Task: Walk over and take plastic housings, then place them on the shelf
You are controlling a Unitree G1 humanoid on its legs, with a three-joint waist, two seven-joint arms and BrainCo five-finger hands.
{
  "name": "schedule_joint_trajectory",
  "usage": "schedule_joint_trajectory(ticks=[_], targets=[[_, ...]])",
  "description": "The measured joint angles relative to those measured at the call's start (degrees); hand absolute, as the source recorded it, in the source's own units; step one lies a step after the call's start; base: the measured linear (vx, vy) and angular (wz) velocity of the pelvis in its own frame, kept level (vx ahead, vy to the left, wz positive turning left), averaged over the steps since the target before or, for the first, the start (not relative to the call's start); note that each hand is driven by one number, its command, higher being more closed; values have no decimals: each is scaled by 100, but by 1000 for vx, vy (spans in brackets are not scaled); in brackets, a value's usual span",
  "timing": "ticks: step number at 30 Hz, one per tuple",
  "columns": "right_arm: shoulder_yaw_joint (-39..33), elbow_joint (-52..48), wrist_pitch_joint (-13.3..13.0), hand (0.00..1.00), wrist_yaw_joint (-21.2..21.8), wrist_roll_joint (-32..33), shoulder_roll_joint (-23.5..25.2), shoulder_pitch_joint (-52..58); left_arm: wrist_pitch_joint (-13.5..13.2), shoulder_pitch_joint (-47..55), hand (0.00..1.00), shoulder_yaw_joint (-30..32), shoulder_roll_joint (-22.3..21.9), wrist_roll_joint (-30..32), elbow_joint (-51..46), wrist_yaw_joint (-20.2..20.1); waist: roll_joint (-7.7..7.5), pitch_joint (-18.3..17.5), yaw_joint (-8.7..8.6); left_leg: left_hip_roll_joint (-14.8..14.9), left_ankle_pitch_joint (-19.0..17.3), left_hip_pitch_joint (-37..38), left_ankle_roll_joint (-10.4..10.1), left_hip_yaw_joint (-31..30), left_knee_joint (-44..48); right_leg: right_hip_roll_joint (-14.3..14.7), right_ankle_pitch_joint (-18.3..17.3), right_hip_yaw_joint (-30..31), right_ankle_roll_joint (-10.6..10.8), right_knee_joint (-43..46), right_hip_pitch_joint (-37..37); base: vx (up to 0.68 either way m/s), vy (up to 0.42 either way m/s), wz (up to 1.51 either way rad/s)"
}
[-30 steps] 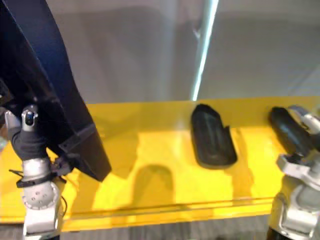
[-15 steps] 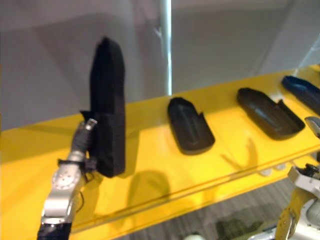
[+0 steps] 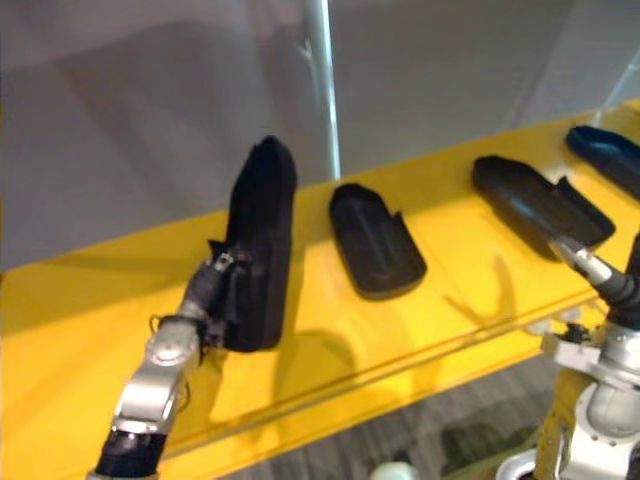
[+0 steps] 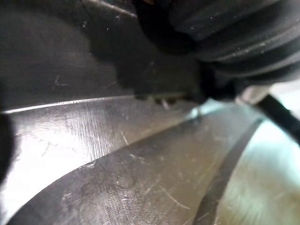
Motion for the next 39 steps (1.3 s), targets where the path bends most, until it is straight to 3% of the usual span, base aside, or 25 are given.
schedule_joint_trajectory(ticks=[4, 15, 28, 33, 34, 39], targets=[[104, 6, 0, 0, -1, 22, 0, -2, 343, -151, 100, 15, 74, 560, 349, 0, -17, 45, -18, -7, 0, 4, 1, -83, 0, -12, 0, -42, 0, -2, 47, 1, -9, 8], [138, 197, -8, 0, 156, 294, 0, -20, 796, -653, 100, 92, 119, 1703, 1111, -44, 116, 246, -20, -13, 13, 9, 20, -100, 1, -11, -1, -46, 0, -55, 92, 0, 0, 0], [360, 195, 19, 0, 257, 336, -2, -93, 915, -741, 100, 94, 123, 1804, 1310, -53, 107, 251, -20, -16, 21, 14, 32, -161, 0, -12, -1, -62, 0, -65, 138, -10, -4, 1], [366, 188, 42, 0, 258, 334, -2, -123, 905, -646, 100, 97, 123, 1981, 1207, -332, 88, 264, -15, -20, 21, 11, 32, -245, -6, -13, 0, -128, 2, -110, 204, -10, -12, 7], [365, 188, 42, 0, 257, 334, -2, -151, 906, -621, 0, 105, 123, 2026, 1158, -425, 87, 264, -9, -20, 22, 9, 33, -250, -6, -13, 0, -137, 2, -111, 204, 0, 0, 0], [369, 182, 43, 0, 258, 333, -2, -213, 894, -484, 0, 252, 122, 2190, 911, -856, 79, 270, -6, -20, 22, 2, 33, -263, -10, -15, 0, -171, 2, -121, 208, 0, 0, 0]])
